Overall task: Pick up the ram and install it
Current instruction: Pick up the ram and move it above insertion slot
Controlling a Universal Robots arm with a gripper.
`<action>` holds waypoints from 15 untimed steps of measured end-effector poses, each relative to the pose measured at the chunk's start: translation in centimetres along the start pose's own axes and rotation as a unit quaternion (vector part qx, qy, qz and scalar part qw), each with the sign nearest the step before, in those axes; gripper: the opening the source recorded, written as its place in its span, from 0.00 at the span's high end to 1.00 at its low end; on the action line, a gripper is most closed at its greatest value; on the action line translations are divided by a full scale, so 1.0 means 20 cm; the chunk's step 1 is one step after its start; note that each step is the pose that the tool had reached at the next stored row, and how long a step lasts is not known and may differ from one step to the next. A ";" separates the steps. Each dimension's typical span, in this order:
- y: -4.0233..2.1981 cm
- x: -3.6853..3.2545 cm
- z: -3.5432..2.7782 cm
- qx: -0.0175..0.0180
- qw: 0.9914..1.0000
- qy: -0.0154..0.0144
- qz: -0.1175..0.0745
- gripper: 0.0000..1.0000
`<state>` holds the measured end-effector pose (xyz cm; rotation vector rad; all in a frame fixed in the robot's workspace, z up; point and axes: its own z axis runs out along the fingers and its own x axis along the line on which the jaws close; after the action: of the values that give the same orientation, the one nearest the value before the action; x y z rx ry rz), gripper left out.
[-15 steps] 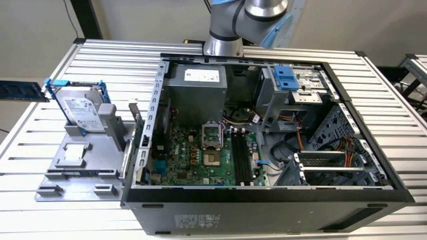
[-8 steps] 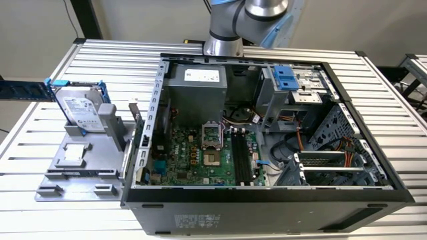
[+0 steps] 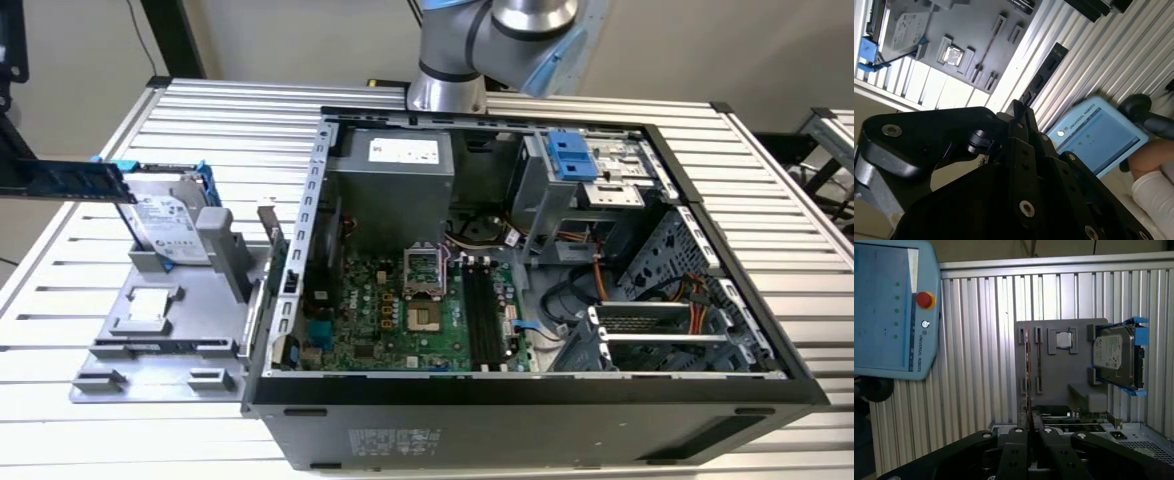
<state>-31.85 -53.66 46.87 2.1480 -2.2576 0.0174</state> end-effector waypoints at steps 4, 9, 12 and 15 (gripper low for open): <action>-0.052 -0.007 -0.001 -0.001 1.000 0.000 0.000 1.00; -0.129 -0.039 0.018 -0.001 1.000 0.001 0.000 1.00; -0.182 -0.074 0.040 -0.001 1.000 0.002 0.000 1.00; -0.243 -0.107 0.061 -0.001 1.000 0.002 0.000 1.00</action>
<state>-26.90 -51.79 45.56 2.1446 -2.2540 0.0203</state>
